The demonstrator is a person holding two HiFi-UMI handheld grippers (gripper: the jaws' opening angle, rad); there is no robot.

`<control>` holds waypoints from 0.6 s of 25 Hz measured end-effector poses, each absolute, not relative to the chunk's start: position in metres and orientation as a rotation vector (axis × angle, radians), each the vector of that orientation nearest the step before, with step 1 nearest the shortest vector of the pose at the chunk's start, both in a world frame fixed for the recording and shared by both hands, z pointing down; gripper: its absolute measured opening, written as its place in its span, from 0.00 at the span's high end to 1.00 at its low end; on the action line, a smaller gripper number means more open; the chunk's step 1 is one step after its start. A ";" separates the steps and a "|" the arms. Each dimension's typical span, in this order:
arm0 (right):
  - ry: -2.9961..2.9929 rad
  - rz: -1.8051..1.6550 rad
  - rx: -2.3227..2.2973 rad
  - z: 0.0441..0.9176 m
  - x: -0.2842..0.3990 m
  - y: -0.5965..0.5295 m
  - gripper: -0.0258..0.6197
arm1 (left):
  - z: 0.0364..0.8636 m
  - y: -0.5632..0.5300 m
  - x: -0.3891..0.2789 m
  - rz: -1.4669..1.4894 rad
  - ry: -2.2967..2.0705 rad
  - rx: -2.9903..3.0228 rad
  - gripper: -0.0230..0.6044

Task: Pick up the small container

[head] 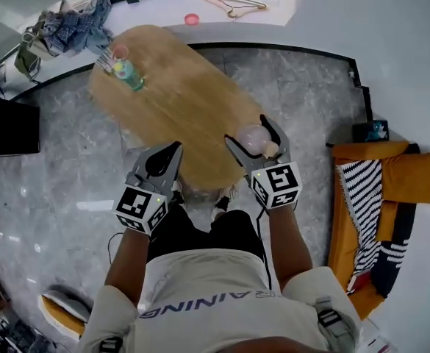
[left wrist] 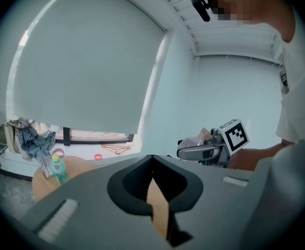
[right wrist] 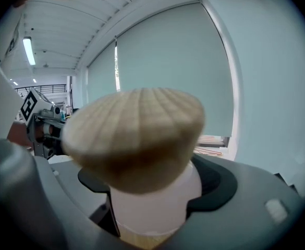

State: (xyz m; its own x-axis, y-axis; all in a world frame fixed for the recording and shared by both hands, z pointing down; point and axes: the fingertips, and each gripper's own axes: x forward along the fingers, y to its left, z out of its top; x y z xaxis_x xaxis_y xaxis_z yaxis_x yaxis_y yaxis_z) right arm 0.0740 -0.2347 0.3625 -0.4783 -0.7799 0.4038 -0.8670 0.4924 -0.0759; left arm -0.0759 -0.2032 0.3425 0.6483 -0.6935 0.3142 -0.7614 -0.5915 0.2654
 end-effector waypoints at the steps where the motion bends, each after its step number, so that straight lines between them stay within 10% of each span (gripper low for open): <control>1: -2.437 0.373 1.393 0.346 0.073 -0.235 0.29 | 0.326 -0.206 -0.078 0.242 -1.158 2.517 0.96; 15: -2.512 0.230 1.472 0.192 0.077 -0.201 0.29 | 0.174 -0.193 -0.084 0.057 -1.205 2.702 0.96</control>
State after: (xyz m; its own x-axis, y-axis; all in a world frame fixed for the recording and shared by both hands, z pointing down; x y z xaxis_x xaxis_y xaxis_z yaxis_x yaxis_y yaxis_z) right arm 0.0765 -0.2012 0.1919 -0.4740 -0.8390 0.2672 -0.8736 0.4860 -0.0235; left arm -0.0842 -0.1929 0.1738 0.6703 -0.7341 0.1086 -0.7411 -0.6544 0.1503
